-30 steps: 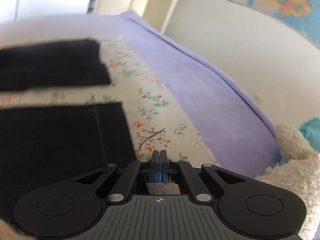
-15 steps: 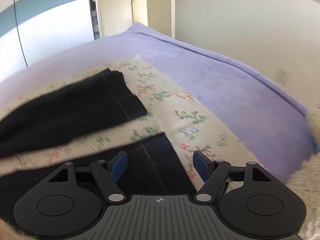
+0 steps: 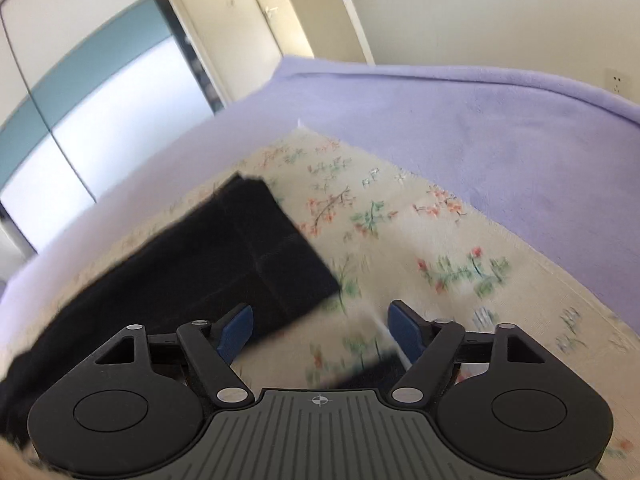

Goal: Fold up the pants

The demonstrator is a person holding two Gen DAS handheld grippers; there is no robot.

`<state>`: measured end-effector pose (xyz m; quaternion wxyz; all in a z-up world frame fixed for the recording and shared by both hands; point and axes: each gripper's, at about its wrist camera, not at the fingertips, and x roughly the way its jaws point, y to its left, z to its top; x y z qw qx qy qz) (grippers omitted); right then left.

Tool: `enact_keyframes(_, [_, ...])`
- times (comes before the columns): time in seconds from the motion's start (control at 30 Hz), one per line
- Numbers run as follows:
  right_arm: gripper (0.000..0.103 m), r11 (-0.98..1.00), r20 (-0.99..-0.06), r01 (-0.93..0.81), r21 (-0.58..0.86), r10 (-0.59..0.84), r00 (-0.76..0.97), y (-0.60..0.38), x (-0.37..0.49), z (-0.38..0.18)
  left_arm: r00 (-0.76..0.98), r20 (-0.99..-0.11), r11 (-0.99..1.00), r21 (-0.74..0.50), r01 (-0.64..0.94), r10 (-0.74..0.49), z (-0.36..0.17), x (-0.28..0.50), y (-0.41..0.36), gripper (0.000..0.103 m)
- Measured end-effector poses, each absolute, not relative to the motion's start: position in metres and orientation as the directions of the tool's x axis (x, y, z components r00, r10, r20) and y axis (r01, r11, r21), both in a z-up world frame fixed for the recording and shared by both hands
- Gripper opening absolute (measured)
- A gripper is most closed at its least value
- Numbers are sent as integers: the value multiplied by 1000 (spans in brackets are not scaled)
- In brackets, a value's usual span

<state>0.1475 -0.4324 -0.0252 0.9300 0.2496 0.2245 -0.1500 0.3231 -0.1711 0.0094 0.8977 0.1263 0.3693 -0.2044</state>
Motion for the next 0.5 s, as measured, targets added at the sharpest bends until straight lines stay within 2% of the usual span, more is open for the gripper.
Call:
enact_keyframes(0.27, [77,838,-392,288,464,-97,915,-437,154,-40,516,-759,800,-11,600,-398,-6,470,-290,103])
enact_keyframes(0.33, [74,820,-378,280,499,-84,922,-443,152,-41,509,-752,786,-19,618,-419,-12,498,-317,103])
enact_keyframes(0.43, [60,791,-373,288,540,-82,924,-450,148,-43,447,-774,796,-117,594,-448,-27,534,-342,103])
enact_keyframes(0.5, [46,774,-373,294,561,-81,924,-454,145,-45,386,-794,796,-192,574,-470,-38,550,-358,103])
